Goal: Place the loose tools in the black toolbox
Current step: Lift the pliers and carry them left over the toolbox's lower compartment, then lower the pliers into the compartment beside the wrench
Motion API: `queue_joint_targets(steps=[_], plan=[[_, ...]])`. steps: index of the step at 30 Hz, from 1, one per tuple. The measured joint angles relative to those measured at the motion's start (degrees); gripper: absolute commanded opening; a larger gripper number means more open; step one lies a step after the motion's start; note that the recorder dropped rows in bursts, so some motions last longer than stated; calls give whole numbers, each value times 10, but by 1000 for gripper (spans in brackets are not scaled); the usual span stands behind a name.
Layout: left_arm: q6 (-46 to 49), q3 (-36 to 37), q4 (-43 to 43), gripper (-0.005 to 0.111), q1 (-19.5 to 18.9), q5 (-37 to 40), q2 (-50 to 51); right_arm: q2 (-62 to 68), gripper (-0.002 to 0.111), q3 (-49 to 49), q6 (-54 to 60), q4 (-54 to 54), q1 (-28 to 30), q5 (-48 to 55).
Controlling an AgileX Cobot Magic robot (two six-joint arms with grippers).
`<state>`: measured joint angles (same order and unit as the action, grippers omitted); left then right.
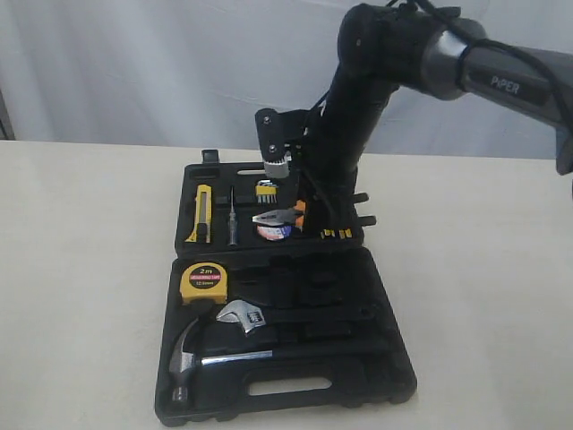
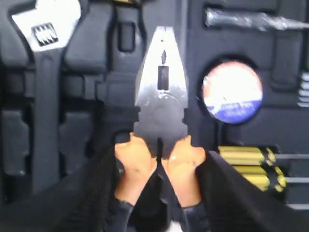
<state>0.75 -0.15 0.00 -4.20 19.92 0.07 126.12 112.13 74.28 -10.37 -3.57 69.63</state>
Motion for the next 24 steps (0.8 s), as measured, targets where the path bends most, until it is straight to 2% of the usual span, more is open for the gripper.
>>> queue_joint_targets(steps=[24], plan=[[0,0,0,0,0,0,0,64,-1,-29,39,-51,-25,3]])
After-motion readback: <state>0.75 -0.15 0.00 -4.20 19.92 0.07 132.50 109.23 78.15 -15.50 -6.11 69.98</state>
